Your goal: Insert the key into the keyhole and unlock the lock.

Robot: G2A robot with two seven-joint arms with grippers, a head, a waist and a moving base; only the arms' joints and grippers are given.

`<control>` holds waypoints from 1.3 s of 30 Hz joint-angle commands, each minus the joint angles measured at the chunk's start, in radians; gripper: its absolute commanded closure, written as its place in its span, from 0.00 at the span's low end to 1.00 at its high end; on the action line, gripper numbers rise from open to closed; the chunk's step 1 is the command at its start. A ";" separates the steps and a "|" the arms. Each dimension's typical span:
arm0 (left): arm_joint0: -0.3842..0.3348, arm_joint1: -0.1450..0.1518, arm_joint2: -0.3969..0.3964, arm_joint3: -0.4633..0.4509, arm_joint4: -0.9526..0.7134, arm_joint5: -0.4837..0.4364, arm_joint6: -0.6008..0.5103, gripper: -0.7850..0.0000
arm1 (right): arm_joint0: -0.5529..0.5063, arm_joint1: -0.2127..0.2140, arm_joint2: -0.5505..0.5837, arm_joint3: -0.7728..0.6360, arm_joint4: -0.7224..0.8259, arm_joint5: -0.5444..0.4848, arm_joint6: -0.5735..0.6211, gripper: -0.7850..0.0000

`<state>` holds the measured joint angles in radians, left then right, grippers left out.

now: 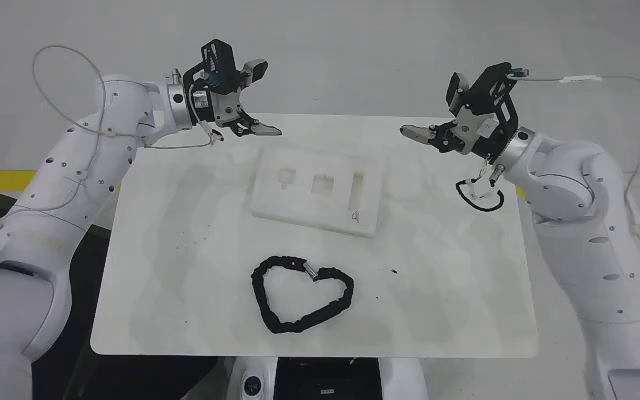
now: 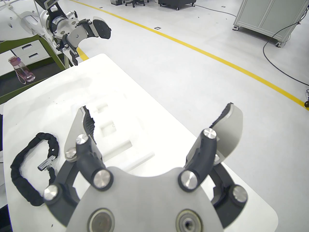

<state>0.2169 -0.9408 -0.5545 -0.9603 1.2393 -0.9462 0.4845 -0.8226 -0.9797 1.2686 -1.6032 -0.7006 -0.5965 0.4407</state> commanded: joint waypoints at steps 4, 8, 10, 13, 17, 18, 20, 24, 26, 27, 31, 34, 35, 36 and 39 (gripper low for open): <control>0.000 0.000 0.000 0.000 0.000 0.000 0.000 0.00 | 0.000 0.000 0.000 0.000 0.000 0.000 0.000 0.00; 0.000 0.000 0.000 0.000 0.000 0.000 0.000 0.00 | 0.000 0.000 0.000 0.000 0.000 0.000 0.000 0.00; 0.000 0.000 0.000 0.000 0.000 0.000 0.000 0.00 | -0.003 0.000 -0.004 -0.001 -0.010 0.003 0.008 0.00; 0.000 0.000 0.000 0.000 0.000 0.000 0.000 0.00 | 0.000 -0.002 -0.051 -0.039 -0.069 0.021 0.084 0.00; 0.000 0.000 0.000 0.000 0.000 0.000 0.000 0.00 | 0.036 -0.013 -0.120 -0.064 -0.037 0.075 0.225 0.00; 0.000 0.000 0.000 0.000 0.000 0.000 0.000 0.00 | 0.045 -0.016 -0.135 -0.068 -0.013 0.086 0.255 0.00; 0.000 0.000 0.000 0.000 0.000 0.000 0.000 0.00 | 0.063 -0.020 -0.162 -0.076 0.007 0.123 0.329 0.00; 0.000 0.000 0.000 0.000 0.000 0.000 0.000 0.00 | 0.093 -0.032 -0.225 -0.084 0.101 0.193 0.485 0.00; 0.000 0.000 0.000 0.000 0.000 0.000 0.000 0.00 | 0.115 -0.038 -0.257 -0.085 0.155 0.230 0.569 0.00; 0.000 0.000 0.000 0.000 0.000 0.000 0.000 0.00 | 0.121 -0.040 -0.268 -0.087 0.163 0.236 0.595 0.00; 0.000 0.000 0.000 0.000 0.000 0.000 0.000 0.00 | 0.154 -0.052 -0.322 -0.085 0.207 0.298 0.698 0.00; 0.000 0.000 0.000 0.000 0.000 0.000 0.000 0.00 | 0.178 -0.062 -0.359 -0.077 0.236 0.334 0.747 0.00; 0.000 0.000 0.000 0.000 0.000 0.000 0.000 0.00 | 0.181 -0.063 -0.366 -0.074 0.239 0.340 0.756 0.00; 0.000 0.000 0.000 0.000 0.000 0.000 0.000 0.00 | 0.187 -0.066 -0.378 -0.069 0.245 0.349 0.773 0.00; 0.000 0.000 0.000 0.000 0.000 0.000 0.000 0.00 | 0.206 -0.076 -0.413 -0.053 0.250 0.375 0.802 0.00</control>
<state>0.2169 -0.9408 -0.5545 -0.9603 1.2393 -0.9462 0.4845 -0.6210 -1.0530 0.8645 -1.6604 -0.4526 -0.2278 1.2377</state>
